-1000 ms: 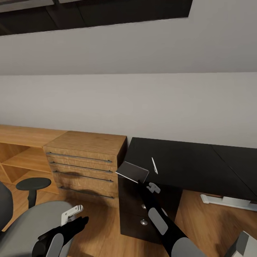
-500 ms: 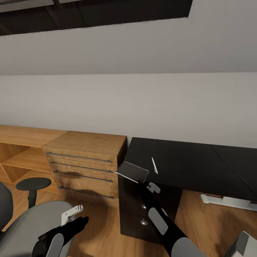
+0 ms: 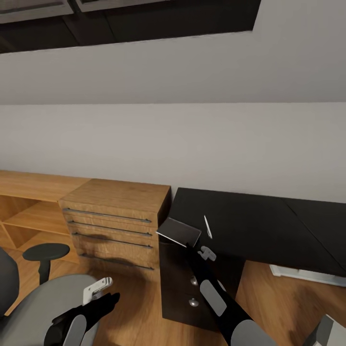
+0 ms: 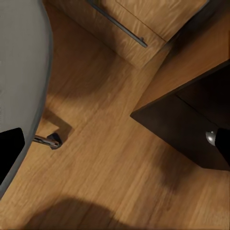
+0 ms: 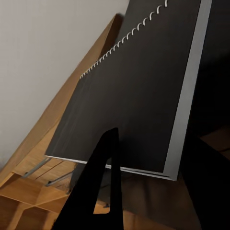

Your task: In the bedroom, organize the workspace by keeping the computer under the desk, ensuring the monitor is on the desk, placing the keyboard on the desk next to the monitor, placing the mouse on the desk next to the keyboard, moving the folder from the swivel chair onto the desk next to the mouse, stacking the notebook on top of the folder with the pen on top of the notebook, and positioning the swivel chair next to the desk.

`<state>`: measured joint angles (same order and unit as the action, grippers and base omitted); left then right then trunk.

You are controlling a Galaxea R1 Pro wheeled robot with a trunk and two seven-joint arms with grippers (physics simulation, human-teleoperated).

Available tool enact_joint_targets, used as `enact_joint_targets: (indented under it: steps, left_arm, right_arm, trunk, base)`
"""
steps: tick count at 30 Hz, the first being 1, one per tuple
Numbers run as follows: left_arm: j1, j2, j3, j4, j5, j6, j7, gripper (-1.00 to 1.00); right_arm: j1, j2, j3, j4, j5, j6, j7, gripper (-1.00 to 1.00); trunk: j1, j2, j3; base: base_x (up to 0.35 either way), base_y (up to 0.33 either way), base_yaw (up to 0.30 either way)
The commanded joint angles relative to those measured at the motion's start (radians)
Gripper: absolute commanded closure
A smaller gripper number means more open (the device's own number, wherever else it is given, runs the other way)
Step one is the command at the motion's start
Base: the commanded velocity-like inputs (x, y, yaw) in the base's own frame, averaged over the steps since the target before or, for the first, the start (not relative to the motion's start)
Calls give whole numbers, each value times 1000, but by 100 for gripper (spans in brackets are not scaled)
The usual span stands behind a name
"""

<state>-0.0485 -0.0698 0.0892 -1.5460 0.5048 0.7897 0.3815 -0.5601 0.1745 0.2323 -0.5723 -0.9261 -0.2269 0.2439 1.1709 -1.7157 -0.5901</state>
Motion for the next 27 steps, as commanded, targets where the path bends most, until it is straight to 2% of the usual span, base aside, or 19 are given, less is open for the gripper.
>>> enact_joint_targets:
  steps: [1, 11, 16, 20, 21, 22, 24, 27]
  left_arm:
    - [-1, -1, 1, 1, 11, 3, 8, -100]
    - [-1, -1, 1, 15, 9, 3, 11, -100]
    - [-1, -1, 0, 17, 9, 3, 14, -100]
    - [-1, -2, 0, 19, 9, 3, 17, -100]
    - [-1, -3, -9, 24, 9, 3, 16, -100]
    - [-1, -2, -43, 51, 8, 1, 18, -100]
    - [-1, 0, -66, 86, 5, -1, 18, -100]
    - [-1, 0, -72, 98, 5, -3, 16, -100]
  right_arm:
    - [-1, 0, 3, 2, -11, -5, 3, 100]
    - [0, -3, 2, -4, -6, -3, 15, 100]
    - [1, -6, 1, -7, -6, -3, 66, 100]
    - [2, -6, 1, -9, -6, -5, 74, 100]
    - [2, -6, 1, -10, -6, -6, 76, 100]
    - [2, -7, 0, -11, -7, -7, 78, 100]
    - [2, -7, 0, -21, -7, -7, 79, 100]
    - [4, -9, -1, -66, -6, -5, 77, 100]
  trunk:
    - [-4, 7, 2]
    - [-42, 77, 34]
    - [-62, 112, 49]
    - [-77, 140, 62]
    - [-81, 147, 65]
    - [-85, 154, 68]
    - [-85, 154, 68]
    - [-85, 154, 68]
  base:
    - [0, 0, 0]
    - [0, 0, 0]
    - [0, 0, 0]
    - [0, 0, -14]
    - [0, 0, -147]
    - [0, 0, -220]
    - [0, 0, -247]
    - [0, 0, -263]
